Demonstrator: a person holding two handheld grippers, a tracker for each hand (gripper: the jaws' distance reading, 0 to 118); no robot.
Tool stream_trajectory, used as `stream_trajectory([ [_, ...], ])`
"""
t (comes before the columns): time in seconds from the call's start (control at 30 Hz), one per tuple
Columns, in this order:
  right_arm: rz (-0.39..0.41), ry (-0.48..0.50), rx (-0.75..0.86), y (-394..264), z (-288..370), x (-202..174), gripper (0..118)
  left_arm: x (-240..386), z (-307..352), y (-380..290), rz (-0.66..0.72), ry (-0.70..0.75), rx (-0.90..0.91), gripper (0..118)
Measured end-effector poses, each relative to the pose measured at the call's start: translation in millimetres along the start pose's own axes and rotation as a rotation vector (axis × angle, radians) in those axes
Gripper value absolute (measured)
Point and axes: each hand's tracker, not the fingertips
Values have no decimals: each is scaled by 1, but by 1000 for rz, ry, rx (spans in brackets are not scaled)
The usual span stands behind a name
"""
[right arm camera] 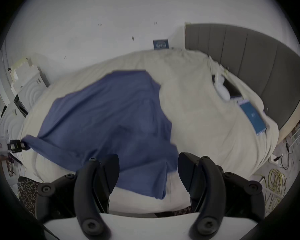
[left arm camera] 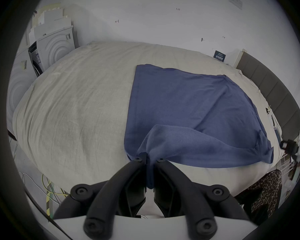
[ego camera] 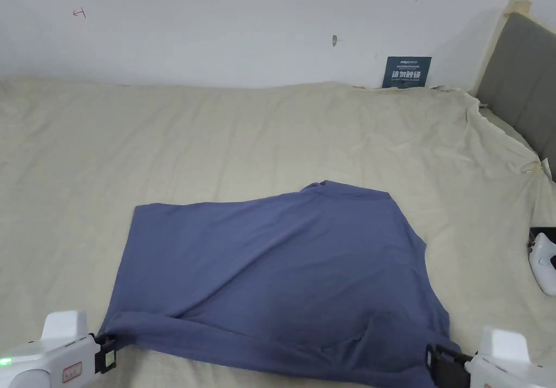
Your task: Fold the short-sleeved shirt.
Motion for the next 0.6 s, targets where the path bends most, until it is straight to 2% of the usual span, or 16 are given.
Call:
stream_trajectory([
  [0.1,-18,22,-82,-15,-14,1,74,1,-1,0,-4,-1,-3,5],
  [0.27,-30,40,-125,-27,-31,-1,69,0,-5,-1,0,1,-14,5],
  [0.3,-35,48,-141,-29,-34,-1,65,-1,-5,-1,5,0,-15,5],
  [0.37,-28,53,-163,-31,-39,-3,50,-2,-5,-2,14,-4,-16,5],
  [0.4,-15,52,-175,-33,-40,-3,39,-3,-5,-3,18,-7,-16,5],
  [0.47,4,49,-165,-34,-40,-1,10,-3,-4,-3,21,-8,-18,5],
  [0.53,-33,102,-130,-29,-32,2,8,-4,-3,-3,26,-16,-18,5],
  [0.6,-2,94,-79,-20,-17,-3,8,-6,-2,-3,35,-30,-14,5],
])
